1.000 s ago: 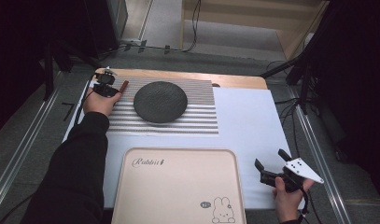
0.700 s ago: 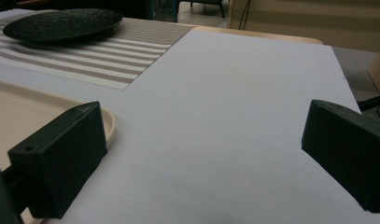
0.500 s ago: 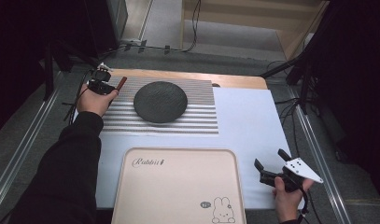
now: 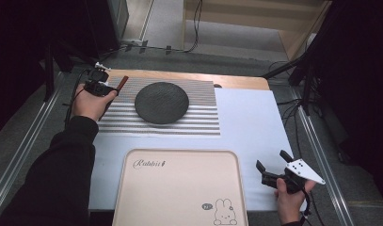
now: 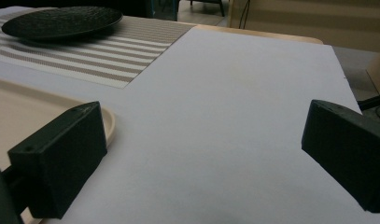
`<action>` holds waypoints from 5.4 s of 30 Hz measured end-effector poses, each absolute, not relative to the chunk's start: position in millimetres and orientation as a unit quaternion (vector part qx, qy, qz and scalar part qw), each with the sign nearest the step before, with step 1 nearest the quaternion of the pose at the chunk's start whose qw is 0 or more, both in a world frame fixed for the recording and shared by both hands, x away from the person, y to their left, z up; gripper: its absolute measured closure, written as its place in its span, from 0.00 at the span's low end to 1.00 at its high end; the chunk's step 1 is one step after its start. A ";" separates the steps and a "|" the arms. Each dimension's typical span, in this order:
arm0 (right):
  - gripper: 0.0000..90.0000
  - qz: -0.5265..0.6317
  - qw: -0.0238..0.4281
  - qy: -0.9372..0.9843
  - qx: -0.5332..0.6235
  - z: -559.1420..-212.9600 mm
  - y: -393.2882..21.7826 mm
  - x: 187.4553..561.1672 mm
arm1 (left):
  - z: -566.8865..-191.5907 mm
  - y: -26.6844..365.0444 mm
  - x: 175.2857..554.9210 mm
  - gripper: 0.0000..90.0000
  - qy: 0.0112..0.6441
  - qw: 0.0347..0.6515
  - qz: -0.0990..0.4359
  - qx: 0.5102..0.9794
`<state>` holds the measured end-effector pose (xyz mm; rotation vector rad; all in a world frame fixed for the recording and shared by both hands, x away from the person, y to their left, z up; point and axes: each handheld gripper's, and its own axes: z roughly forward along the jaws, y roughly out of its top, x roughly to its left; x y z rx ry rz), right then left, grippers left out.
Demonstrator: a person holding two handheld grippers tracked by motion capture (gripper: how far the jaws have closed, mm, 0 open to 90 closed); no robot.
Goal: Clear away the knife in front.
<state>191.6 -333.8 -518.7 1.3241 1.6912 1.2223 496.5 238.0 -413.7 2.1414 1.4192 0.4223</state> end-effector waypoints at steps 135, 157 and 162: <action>0.00 0.468 0.330 0.646 0.505 -518.3 -334.4 190.9 | -453.6 183.2 203.6 0.86 0.411 0.366 0.071 0.832; 0.00 0.469 0.328 0.646 0.505 -518.3 -334.7 191.5 | -490.0 163.9 205.8 0.85 0.448 0.336 0.078 0.825; 0.00 0.469 0.327 0.646 0.505 -518.3 -334.6 191.4 | -489.3 167.8 207.8 0.69 0.455 0.351 0.069 0.816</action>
